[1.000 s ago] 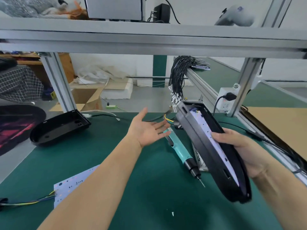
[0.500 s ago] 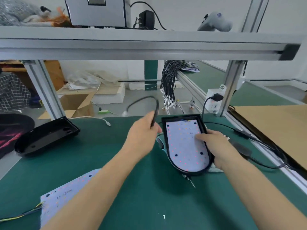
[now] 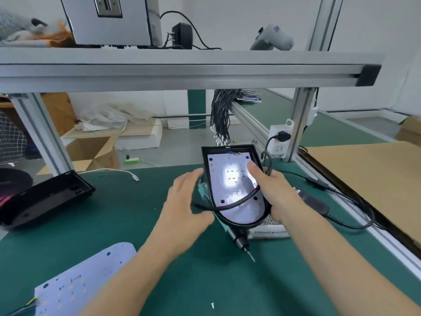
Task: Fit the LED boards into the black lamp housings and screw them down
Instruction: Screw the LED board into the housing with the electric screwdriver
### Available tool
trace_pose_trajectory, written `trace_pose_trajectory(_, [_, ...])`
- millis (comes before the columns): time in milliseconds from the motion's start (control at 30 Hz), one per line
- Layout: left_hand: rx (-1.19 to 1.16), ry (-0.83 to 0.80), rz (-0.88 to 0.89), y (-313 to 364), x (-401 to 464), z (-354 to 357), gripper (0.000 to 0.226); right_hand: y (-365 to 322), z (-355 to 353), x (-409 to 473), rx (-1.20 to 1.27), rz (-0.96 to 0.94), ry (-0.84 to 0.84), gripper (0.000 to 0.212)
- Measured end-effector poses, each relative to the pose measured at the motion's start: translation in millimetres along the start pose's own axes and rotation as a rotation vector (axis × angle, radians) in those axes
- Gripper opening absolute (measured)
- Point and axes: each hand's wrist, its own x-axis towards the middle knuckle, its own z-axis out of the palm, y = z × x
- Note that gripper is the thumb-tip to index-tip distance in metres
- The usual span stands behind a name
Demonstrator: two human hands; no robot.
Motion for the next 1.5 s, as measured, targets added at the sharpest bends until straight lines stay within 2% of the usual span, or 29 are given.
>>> trace_pose_trajectory(33, [-0.291,0.034,-0.082,2,4,-1,0.091,-1,-5,-1,-0.030,-0.004,-0.003,0.034])
trace_pose_trajectory(67, [-0.480,0.025,-0.162,6,7,2,0.097,-2,-8,-2,-0.057,-0.016,-0.014,0.039])
trace_pose_trajectory(100, [-0.571,-0.028,-0.212,9,9,9,0.101,-2,-12,-2,-0.076,-0.045,-0.023,0.040])
trace_pose_trajectory(167, [-0.589,-0.119,-0.196,14,13,28,0.089,-2,-18,-2,-0.118,-0.134,-0.027,0.036])
trace_pose_trajectory(233, [-0.570,-0.106,-0.147,19,19,44,0.069,-5,-27,-1,-0.169,-0.229,0.016,0.029])
trace_pose_trajectory(300, [-0.544,-0.066,-0.147,27,25,56,0.060,-12,-40,0,-0.232,-0.310,0.093,0.026])
trace_pose_trajectory(433, [-0.555,-0.085,-0.123,50,37,80,0.058,-24,-71,0,-0.341,-0.408,0.208,0.045])
trace_pose_trajectory(533, [-0.548,-0.095,-0.097,69,49,101,0.054,-31,-100,1,-0.393,-0.450,0.268,0.049])
trace_pose_trajectory(667, [-0.556,-0.148,-0.032,97,66,134,0.049,-38,-141,3,-0.331,-0.453,0.412,0.046])
trace_pose_trajectory(767, [-0.560,-0.190,0.056,119,74,161,0.051,-40,-174,1,-0.304,-0.503,0.563,0.026])
trace_pose_trajectory(867, [-0.427,-0.241,0.114,136,78,188,0.061,-37,-212,1,-0.302,-0.481,0.712,0.015])
trace_pose_trajectory(1067, [-0.167,-0.459,0.330,151,69,242,0.054,-13,-275,6,-0.297,-0.301,0.964,0.009])
trace_pose_trajectory(1300, [0.191,-0.654,0.446,164,62,295,0.056,23,-320,-5,-0.337,-0.084,1.144,0.038])
trace_pose_trajectory(1500, [0.410,-0.776,0.537,162,54,330,0.056,50,-348,-23,-0.298,0.036,1.269,0.037])
